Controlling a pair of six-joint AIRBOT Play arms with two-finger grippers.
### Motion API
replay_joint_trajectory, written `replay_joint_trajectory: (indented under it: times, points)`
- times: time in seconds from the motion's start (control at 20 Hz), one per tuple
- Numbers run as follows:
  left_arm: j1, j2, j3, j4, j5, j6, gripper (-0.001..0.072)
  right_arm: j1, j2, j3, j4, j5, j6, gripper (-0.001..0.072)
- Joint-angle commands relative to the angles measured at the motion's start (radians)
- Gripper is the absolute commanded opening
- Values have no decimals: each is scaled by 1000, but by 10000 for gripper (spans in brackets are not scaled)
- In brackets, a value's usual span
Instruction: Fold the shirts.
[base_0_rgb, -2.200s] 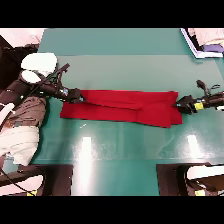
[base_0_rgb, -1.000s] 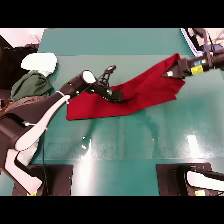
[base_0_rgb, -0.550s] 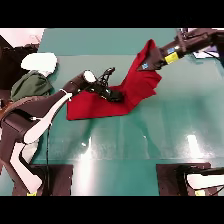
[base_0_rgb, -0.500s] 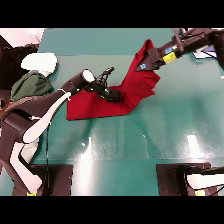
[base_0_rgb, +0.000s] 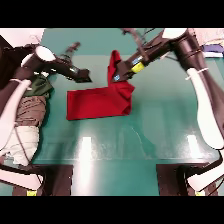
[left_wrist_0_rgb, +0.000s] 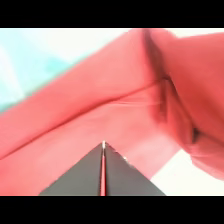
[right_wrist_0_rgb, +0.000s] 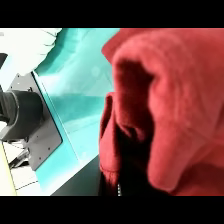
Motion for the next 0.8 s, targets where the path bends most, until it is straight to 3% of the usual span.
replay_joint_trajectory:
  times: [0.0,0.2,0.25,0.3,0.35,0.4,0.55,0.75]
  points:
    - [134,120,0,61,-88,10,23,111,-88,5,2,-182,-45,18]
    - [211,177,0,61,-168,5,23,245,-204,6,16,-536,-152,33]
    - [216,179,0,61,-179,5,23,276,-227,13,42,-620,-192,185]
    - [216,178,0,62,-188,5,23,305,-248,31,82,-683,-229,443]
    - [216,178,0,61,-197,5,23,322,-254,46,87,-706,-247,581]
    - [216,179,0,62,-206,5,23,327,-243,50,70,-693,-248,599]
    - [216,178,0,68,-242,6,23,261,-123,-61,-70,-559,-212,547]
    - [216,175,-8,68,-260,6,23,84,51,-324,-162,-362,-176,547]
